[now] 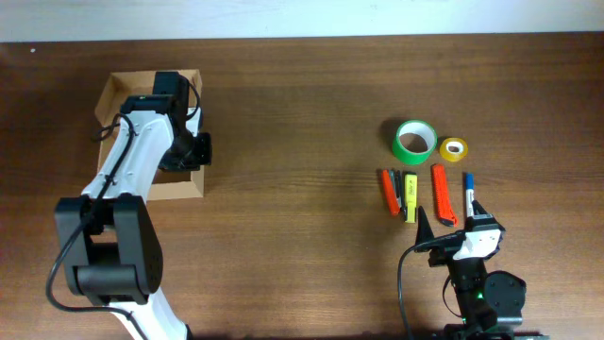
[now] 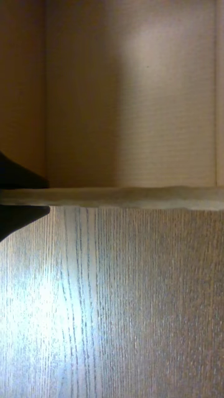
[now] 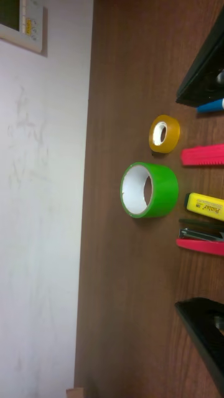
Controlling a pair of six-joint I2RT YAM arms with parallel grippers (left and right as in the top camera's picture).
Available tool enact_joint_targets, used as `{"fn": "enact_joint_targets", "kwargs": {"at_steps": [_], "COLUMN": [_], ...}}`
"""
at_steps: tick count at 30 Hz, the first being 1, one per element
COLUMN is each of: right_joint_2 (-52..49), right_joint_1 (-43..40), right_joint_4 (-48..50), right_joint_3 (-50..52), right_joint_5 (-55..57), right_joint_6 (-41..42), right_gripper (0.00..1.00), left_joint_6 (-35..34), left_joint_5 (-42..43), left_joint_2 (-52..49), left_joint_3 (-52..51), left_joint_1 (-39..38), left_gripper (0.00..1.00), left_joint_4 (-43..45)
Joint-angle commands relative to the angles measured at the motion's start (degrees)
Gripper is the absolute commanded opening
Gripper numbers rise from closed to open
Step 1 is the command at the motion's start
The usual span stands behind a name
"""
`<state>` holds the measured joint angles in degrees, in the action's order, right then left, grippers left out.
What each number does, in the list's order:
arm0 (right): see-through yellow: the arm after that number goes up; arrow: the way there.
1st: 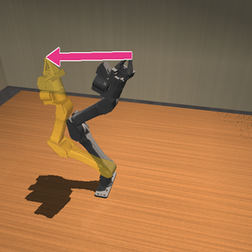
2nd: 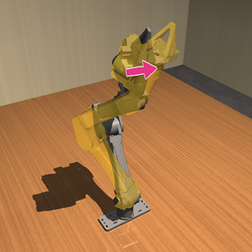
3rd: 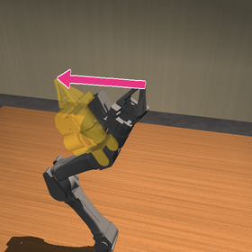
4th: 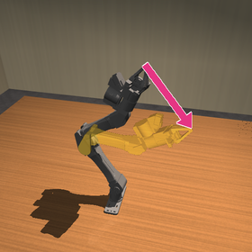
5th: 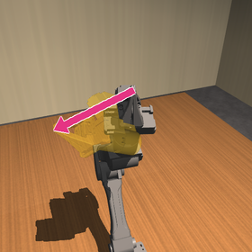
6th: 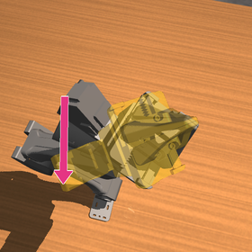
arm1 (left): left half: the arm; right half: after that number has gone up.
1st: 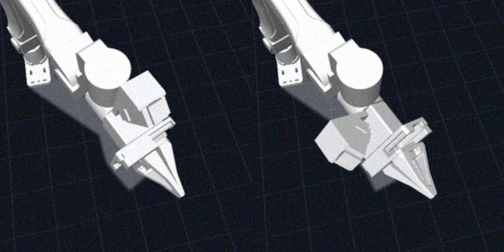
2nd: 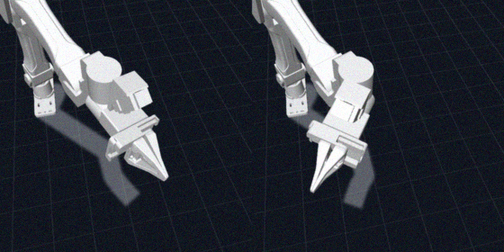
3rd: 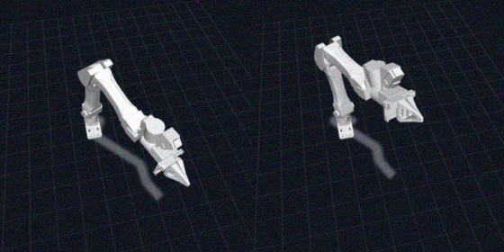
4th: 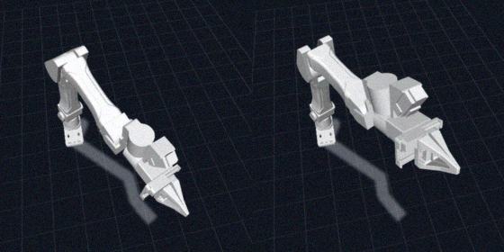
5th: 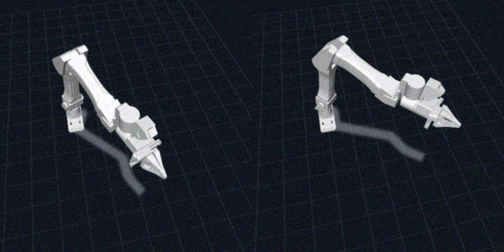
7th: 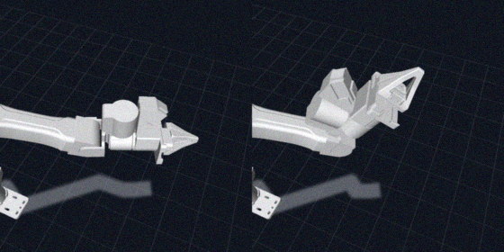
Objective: Pack container
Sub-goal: 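Drag the box with the left gripper rightward toward the tapes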
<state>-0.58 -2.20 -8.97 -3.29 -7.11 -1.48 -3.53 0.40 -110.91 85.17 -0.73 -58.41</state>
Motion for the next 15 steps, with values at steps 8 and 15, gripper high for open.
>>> {"fn": "enact_joint_targets", "kwargs": {"at_steps": [8,15], "right_joint_2": [0.4,0.4], "right_joint_1": [0.3,0.3], "right_joint_4": [0.0,0.0], "right_joint_3": [0.7,0.7], "right_joint_5": [-0.1,-0.1], "right_joint_6": [0.5,0.5], "right_gripper": [0.99,0.99], "left_joint_6": [-10.3,-13.1], "left_joint_5": [0.4,-2.2], "left_joint_2": [-0.9,-0.9], "left_joint_3": [1.4,15.2], "left_joint_1": [-3.6,-10.7], "left_gripper": [0.02,0.02], "left_joint_4": [-4.2,-13.3]}}
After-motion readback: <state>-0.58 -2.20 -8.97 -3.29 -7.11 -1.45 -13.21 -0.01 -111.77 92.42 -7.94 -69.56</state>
